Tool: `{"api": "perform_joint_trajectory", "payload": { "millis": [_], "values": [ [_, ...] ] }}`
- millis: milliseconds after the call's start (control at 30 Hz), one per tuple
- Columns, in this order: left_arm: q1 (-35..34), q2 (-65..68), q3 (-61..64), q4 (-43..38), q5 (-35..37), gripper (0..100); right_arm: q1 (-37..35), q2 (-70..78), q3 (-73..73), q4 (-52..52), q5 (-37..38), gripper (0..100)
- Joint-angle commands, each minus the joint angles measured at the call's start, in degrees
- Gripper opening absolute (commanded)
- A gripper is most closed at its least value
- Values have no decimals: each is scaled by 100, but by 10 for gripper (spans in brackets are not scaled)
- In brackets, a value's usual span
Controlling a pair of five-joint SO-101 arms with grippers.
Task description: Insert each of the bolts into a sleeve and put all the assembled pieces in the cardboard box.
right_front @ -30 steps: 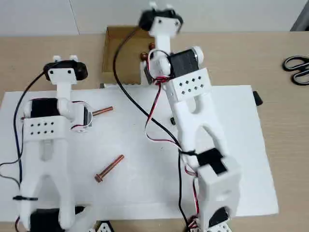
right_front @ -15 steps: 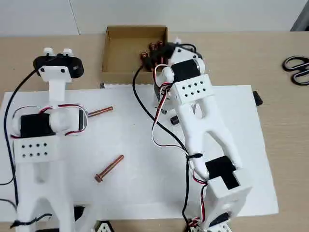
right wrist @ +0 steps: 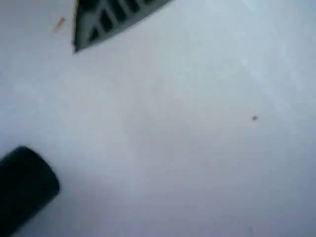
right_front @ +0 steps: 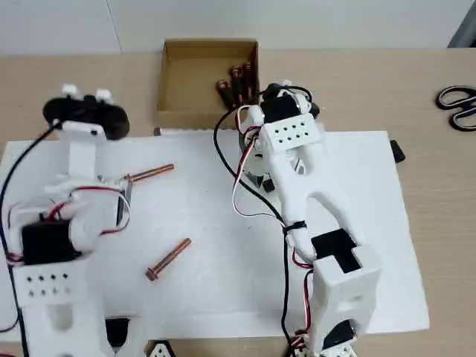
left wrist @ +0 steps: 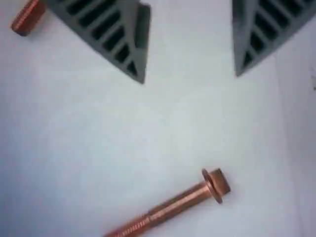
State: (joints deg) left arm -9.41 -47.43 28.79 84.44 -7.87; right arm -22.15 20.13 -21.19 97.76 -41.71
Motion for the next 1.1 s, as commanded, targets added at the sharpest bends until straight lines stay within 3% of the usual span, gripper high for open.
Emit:
{"api": "perform_joint_trajectory", "payload": {
  "millis": [0, 300, 533, 900, 1067],
  "values": [
    [18, -545, 479, -360, -176, 108, 57, -22, -18, -312, -88, 216],
    [0, -2110, 1701, -932, -659, 108, 66, 585, -53, -813, -88, 216],
    [0, -3068, 2466, -1143, -853, 108, 268, 1332, -897, -822, -88, 216],
    [-9, -3622, 2941, -1125, -1081, 108, 453, 2026, -1864, -453, -70, 213],
    [-9, -3622, 2949, -1134, -1081, 108, 418, 2035, -1873, -453, -53, 81]
  ]
}}
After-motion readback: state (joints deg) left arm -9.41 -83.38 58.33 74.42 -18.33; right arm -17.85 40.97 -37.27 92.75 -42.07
